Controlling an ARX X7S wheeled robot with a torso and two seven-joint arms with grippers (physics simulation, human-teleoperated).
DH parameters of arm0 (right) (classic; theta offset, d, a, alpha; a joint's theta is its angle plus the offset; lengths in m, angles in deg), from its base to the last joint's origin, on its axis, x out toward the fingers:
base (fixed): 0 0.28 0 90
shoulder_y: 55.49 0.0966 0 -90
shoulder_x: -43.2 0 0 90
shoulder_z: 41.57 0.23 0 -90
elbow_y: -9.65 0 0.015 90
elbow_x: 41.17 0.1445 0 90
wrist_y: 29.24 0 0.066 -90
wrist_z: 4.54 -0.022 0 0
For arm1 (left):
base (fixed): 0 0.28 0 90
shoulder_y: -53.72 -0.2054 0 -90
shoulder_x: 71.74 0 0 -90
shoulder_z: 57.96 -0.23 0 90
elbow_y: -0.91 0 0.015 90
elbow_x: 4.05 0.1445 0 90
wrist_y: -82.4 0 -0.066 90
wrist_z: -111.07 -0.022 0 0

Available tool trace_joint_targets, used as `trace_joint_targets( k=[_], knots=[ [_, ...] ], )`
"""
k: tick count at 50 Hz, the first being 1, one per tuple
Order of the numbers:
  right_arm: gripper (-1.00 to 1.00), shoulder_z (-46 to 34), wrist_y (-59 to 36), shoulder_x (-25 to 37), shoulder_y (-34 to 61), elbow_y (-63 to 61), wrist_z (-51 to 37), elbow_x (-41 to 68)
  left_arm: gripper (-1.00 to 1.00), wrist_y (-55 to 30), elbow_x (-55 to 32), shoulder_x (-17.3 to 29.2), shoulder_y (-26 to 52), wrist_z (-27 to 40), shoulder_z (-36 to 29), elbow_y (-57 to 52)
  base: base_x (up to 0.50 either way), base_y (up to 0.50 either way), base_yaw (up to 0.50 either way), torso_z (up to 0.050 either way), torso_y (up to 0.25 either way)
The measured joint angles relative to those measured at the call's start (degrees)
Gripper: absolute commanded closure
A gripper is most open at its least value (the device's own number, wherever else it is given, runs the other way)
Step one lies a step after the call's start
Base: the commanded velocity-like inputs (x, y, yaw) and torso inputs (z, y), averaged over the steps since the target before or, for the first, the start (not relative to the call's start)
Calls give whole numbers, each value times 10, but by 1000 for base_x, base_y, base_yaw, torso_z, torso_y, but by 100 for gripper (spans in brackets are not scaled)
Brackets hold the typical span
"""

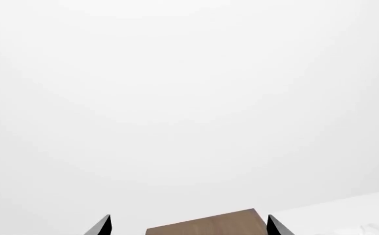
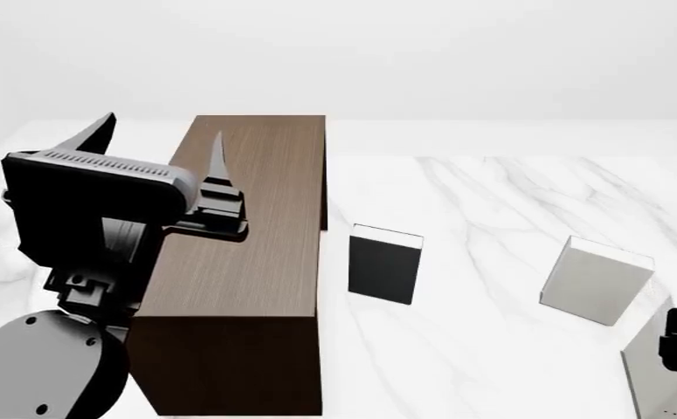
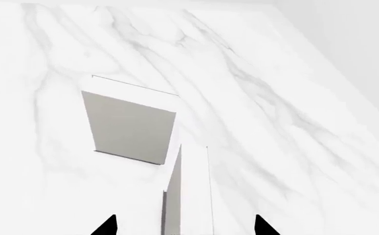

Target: Pick up the book on the right and place it under the cabinet shelf.

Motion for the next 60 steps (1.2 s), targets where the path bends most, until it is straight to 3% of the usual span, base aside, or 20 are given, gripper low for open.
trace_joint_targets(
  k=[60],
  knots=[
    [-100,-52,83,-45,-32,79,56,-86,-100,-13,-13,13,7,16,-9,-8,0,0,0,0,0]
  ],
)
